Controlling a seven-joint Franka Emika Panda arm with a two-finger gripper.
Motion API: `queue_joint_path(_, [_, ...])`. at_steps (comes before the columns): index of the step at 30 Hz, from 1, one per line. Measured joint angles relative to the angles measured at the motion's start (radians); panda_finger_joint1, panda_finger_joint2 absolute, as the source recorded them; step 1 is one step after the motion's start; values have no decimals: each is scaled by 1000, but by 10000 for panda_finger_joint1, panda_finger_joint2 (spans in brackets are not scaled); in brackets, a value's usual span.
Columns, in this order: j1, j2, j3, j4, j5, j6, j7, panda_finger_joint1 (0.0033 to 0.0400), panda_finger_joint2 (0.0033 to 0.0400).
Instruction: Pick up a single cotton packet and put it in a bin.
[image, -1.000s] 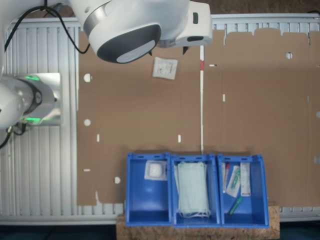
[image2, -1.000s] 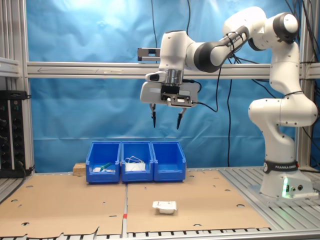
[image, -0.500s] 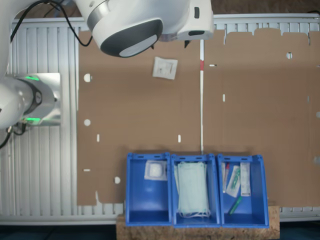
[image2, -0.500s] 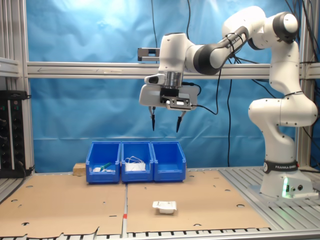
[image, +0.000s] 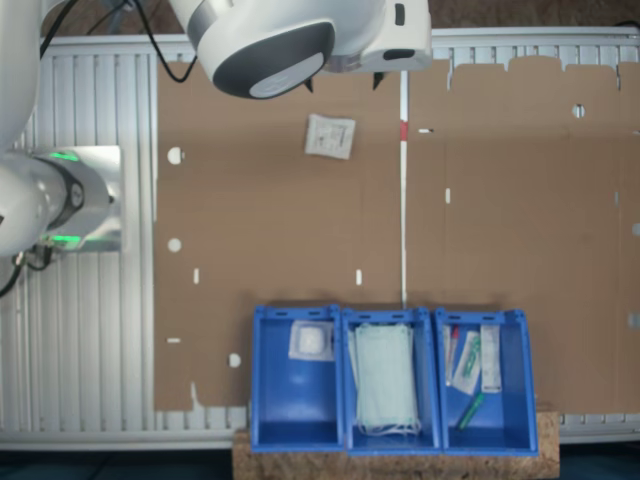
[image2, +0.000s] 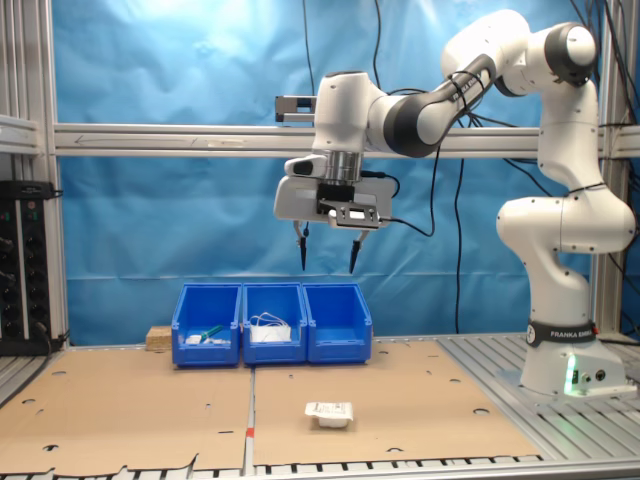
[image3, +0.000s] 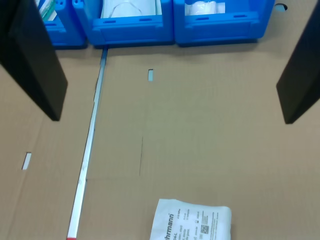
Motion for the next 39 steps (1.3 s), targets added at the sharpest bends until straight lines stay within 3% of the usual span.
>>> queue_joint_path(24, [34, 158, 0, 9, 26, 27, 0, 400, 400])
queue_joint_path(39, [32, 233, -24, -64, 39, 131, 0, 400, 400])
